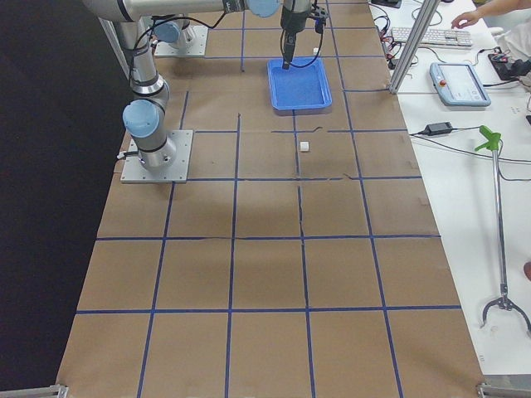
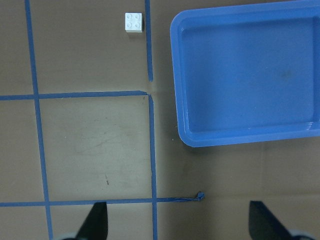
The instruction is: Assemble white blocks and place on blue tray
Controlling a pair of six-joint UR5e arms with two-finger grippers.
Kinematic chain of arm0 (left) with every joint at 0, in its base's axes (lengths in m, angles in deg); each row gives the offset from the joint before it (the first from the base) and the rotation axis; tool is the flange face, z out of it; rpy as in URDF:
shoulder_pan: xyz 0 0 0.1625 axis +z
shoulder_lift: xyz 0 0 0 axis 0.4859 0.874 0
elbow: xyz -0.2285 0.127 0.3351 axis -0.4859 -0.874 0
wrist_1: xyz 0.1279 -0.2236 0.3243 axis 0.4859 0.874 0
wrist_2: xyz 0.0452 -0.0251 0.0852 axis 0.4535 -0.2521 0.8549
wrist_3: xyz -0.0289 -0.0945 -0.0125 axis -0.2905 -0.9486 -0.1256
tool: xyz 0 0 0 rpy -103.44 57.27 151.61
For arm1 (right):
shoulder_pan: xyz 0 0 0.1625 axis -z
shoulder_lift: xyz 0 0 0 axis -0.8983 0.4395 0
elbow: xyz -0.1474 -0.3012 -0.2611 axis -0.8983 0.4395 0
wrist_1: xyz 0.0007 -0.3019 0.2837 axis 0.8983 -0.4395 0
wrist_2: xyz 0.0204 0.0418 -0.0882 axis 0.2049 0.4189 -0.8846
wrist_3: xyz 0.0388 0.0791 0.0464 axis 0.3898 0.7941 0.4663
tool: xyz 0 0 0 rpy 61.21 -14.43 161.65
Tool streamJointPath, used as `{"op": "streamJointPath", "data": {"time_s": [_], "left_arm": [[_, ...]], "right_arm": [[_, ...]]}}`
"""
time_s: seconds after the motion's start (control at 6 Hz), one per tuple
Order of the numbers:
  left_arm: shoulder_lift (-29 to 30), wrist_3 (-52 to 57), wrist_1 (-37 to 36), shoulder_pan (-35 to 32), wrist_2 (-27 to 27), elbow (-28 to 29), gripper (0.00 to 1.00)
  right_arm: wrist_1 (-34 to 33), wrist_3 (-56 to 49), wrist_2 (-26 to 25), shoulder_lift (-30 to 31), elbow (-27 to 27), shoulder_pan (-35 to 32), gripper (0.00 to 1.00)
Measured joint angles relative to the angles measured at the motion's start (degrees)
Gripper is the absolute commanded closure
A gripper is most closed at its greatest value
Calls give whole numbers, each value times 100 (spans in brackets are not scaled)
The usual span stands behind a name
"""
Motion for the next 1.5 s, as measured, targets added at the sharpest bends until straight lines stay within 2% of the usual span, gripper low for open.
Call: {"op": "streamJointPath", "data": {"time_s": [0.83, 1.17, 1.5], "left_arm": [[2, 0, 1, -16, -6, -24, 1], [22, 0, -3, 0, -16, 13, 1], [46, 0, -115, 14, -30, -9, 1]], "right_arm": [[19, -177, 25, -6, 19, 6, 0], [19, -926, 53, -1, 53, 8, 0], [-67, -2430, 12, -9, 67, 37, 0]]}}
